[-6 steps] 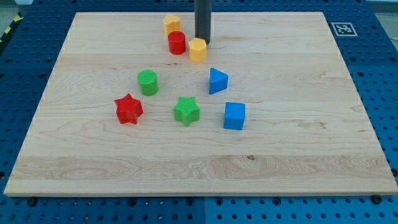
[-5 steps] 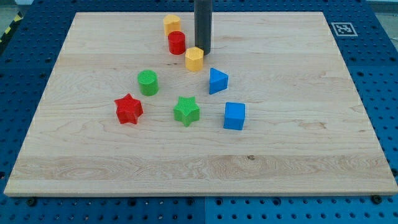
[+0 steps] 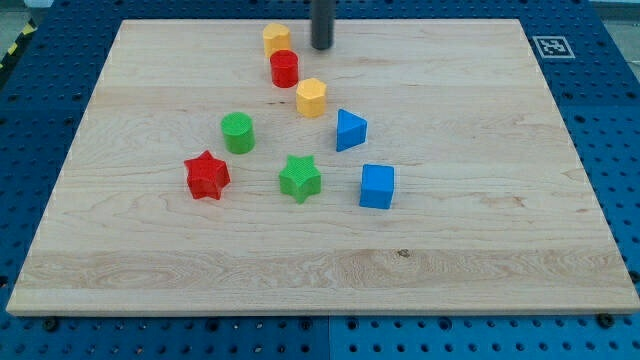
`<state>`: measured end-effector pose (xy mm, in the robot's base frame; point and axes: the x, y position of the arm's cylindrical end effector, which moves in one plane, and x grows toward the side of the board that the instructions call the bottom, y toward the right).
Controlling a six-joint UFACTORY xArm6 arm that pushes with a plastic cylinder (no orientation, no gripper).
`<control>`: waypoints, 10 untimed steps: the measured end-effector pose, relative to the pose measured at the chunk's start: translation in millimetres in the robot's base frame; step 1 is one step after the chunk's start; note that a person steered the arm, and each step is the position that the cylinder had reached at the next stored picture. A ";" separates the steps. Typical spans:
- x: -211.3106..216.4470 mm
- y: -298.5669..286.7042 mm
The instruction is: Slide the yellow heart down a bit
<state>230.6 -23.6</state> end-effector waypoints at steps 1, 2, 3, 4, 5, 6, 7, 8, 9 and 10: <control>-19.3 -46.5; -19.4 -59.4; -23.7 -59.4; -37.8 -40.5; -36.4 -31.1; -34.8 -44.1; -18.7 -50.1; 3.9 -50.1; 19.2 -50.1; 19.2 -49.7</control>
